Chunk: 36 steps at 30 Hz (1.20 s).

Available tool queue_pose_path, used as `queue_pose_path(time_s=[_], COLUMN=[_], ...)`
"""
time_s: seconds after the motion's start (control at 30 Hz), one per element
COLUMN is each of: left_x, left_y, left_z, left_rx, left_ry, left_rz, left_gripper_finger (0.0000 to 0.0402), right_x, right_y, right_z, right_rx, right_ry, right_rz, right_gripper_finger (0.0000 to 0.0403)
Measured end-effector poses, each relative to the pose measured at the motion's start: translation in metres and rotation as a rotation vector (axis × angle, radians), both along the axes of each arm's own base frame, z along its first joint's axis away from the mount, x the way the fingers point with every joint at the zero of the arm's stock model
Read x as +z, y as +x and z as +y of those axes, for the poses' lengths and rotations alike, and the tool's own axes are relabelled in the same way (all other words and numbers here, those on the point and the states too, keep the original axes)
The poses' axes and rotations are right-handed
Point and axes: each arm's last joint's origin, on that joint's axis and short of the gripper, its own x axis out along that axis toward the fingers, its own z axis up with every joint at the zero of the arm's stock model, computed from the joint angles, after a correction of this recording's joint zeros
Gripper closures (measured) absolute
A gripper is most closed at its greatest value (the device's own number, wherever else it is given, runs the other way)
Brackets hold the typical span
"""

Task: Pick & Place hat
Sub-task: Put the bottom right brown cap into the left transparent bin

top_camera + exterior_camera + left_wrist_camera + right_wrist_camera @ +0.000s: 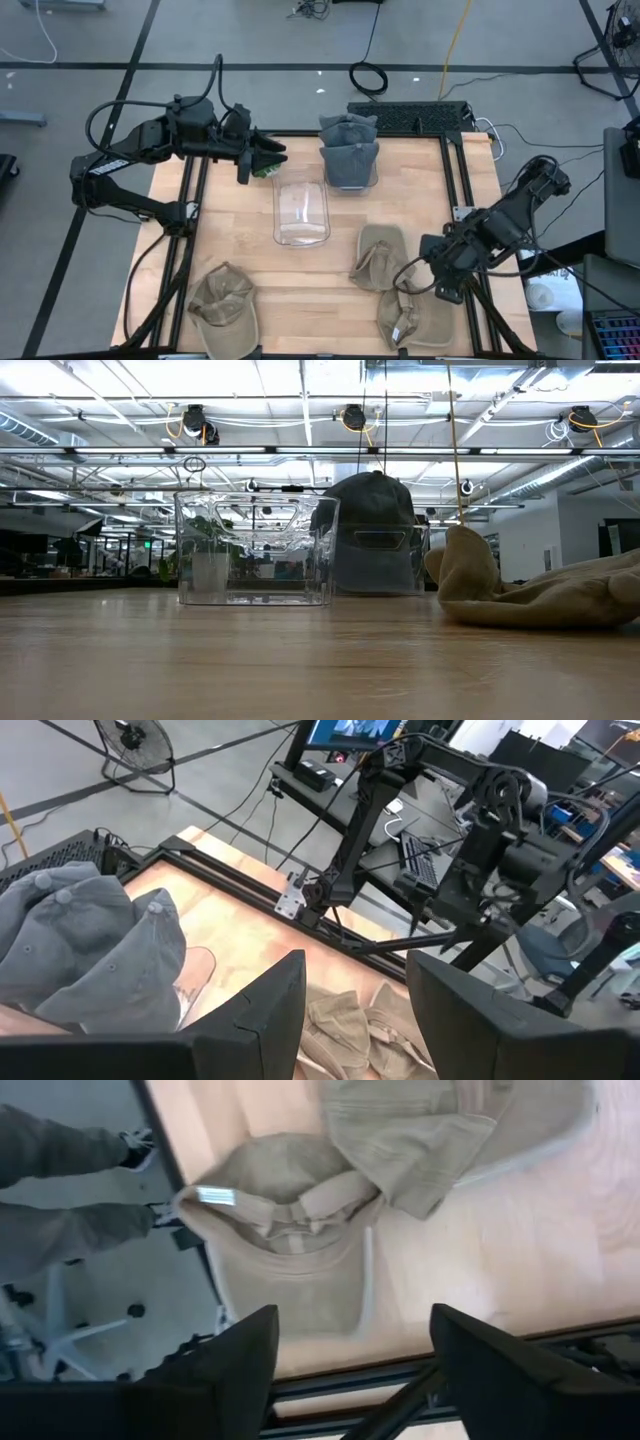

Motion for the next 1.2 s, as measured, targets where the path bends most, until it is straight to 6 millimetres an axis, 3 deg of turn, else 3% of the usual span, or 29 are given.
queue_pose_path(time_s=[0.37,0.8,1.0,1.2], left_x=[-0.004,-0.005,-0.005,-0.005], left_y=[-0.001,-0.001,-0.001,-0.001], left_z=[0.0,-0.001,-0.001,-0.001], left_rx=[0.001,-0.048,-0.053,-0.053], left_ry=[-0.013,0.009,0.024,0.027], left_rz=[0.041,0.054,0.053,0.053], left_gripper_finger=[0.022,0.022,0.022,0.022], right_x=[-0.066,-0.152,-0.184,-0.203], right_y=[-0.002,-0.019,-0.02,-0.021], right_z=[0.017,0.022,0.024,0.024], right_rx=[0.115,0.155,0.141,0.112], right_ry=[-0.049,-0.044,0.085,0.163], right_rz=[0.043,0.133,0.122,0.074], right_gripper_finger=[0.0053,0.0054,0.0054,0.0055])
